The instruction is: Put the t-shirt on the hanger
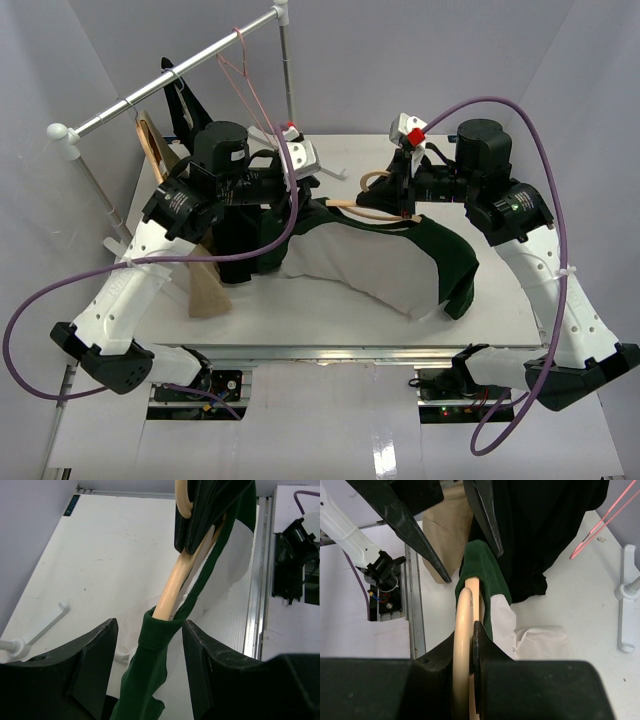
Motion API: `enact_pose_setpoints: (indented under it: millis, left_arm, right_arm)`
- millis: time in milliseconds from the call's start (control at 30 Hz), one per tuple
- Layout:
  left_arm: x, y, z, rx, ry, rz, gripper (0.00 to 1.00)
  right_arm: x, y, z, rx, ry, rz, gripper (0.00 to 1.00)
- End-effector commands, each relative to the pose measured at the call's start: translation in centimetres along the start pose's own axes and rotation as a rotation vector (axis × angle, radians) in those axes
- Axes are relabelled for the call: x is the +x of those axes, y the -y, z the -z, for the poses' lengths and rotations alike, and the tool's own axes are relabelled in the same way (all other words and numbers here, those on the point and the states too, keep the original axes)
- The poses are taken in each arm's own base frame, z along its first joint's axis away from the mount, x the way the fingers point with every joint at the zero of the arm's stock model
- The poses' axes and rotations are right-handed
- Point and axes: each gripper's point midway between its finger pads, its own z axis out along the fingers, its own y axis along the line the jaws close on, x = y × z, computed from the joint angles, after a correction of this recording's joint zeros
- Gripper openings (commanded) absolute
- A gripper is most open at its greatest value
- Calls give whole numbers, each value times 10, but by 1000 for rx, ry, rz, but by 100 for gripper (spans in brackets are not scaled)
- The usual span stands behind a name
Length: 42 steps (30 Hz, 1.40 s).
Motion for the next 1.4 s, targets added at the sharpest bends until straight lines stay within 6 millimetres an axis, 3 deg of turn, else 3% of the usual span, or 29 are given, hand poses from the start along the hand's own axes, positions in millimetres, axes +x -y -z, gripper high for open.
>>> enact_pose_setpoints:
  millis: [0,367,533,600,733,833,1067,1167,1233,1367]
  left_arm:
    - [10,24,-5,150,-16,-10,65]
    - [20,37,-21,266,-15,-5,65]
    - [30,46,-28,334,-23,29,58]
    - [34,52,-30,365,-32,47,53]
    - [47,55,-33,368,-84,110,32]
    - [52,52,-36,351,-108,133,2]
    - [53,50,-35,304,-103,175,0]
    - [58,51,-29,246,-101,227,0]
    - [70,50,-27,191,-120,270,0]
    - [101,49,-17,50,-193,388,0]
  right_arm:
    - [-30,-13,4,-67,91,115,8]
    - [-14,-14,-2,-99,87,96,8]
    - [-12,-14,-6,-120,92,85,8]
    - [-13,-13,-6,-119,93,82,8]
    - [-14,-14,-5,-112,96,86,8]
    - [-12,-13,-5,-109,93,83,8]
    - [2,-5,-10,-84,71,51,9]
    - [5,-3,-9,-60,72,44,23]
    - [6,-2,-7,-32,80,41,44]
    - [2,14,6,146,99,12,65]
